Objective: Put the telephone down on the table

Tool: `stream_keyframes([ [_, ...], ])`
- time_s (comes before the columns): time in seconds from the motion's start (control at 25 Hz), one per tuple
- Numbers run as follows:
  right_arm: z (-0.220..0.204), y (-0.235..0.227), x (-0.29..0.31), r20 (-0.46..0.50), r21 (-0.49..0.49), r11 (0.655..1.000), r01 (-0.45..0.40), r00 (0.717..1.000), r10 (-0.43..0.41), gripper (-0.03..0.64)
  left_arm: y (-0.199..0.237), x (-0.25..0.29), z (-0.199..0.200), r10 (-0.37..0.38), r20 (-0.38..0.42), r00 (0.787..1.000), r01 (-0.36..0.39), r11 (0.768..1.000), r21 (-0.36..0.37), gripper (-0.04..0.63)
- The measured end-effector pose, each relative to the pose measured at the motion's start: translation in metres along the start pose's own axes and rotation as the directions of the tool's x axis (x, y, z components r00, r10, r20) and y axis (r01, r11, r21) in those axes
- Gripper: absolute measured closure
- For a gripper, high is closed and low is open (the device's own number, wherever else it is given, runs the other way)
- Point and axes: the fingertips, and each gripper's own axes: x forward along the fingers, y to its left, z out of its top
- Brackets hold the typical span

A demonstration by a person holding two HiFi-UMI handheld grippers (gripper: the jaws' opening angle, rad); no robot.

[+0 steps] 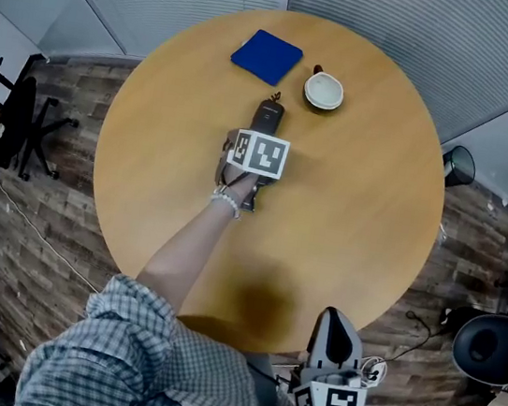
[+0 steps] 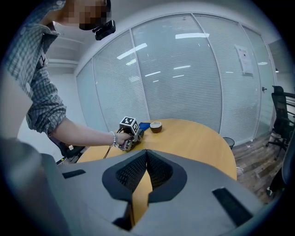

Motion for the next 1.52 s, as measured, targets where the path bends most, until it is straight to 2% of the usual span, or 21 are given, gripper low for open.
stream_keyframes([
  [0.08,-0.001,-0.001,-0.001,-0.002,0.001,1.000,0.004,1.000,-0.004,0.607,0.000,0.005,-0.002,0.007,0.004,1.000,-0.007,1.000,0.008,0.316],
  [0.28,-0.001,0.003,-0.003,0.001,0.003,1.000,0.007,1.000,-0.007,0.606,-0.002,0.011,-0.003,0.058,0.029,0.998,-0.060,0.994,0.093,0.314],
  [0.44,-0.002,0.005,-0.003,0.001,0.003,1.000,0.012,1.000,-0.012,0.606,0.001,0.015,-0.002,0.063,0.031,0.998,-0.066,0.993,0.102,0.314],
  [0.76,-0.004,0.016,-0.016,0.016,-0.004,1.000,0.007,1.000,-0.007,0.606,-0.008,-0.003,-0.008,-0.070,0.052,0.996,0.063,0.991,0.121,0.285],
  [1.0,0.002,0.029,-0.013,0.043,-0.019,1.000,-0.022,0.999,0.023,0.607,-0.013,-0.037,-0.006,-0.125,0.128,0.984,0.104,0.981,0.162,0.281],
  [1.2,0.017,0.056,-0.007,0.082,-0.041,0.998,-0.050,0.995,0.053,0.606,0.005,-0.087,0.003,-0.156,0.229,0.961,0.123,0.981,0.151,0.281],
  [1.28,0.025,0.063,-0.006,0.105,-0.054,0.997,-0.061,0.992,0.067,0.607,0.010,-0.111,0.009,-0.162,0.287,0.944,0.122,0.981,0.153,0.281],
  [1.4,0.036,0.074,-0.007,0.139,-0.073,0.995,-0.073,0.987,0.083,0.606,0.015,-0.157,0.015,-0.180,0.389,0.904,0.122,0.978,0.169,0.291],
  [1.52,0.051,0.092,-0.014,0.183,-0.100,0.992,-0.077,0.979,0.094,0.606,0.022,-0.215,0.016,-0.201,0.481,0.853,0.110,0.971,0.212,0.306],
])
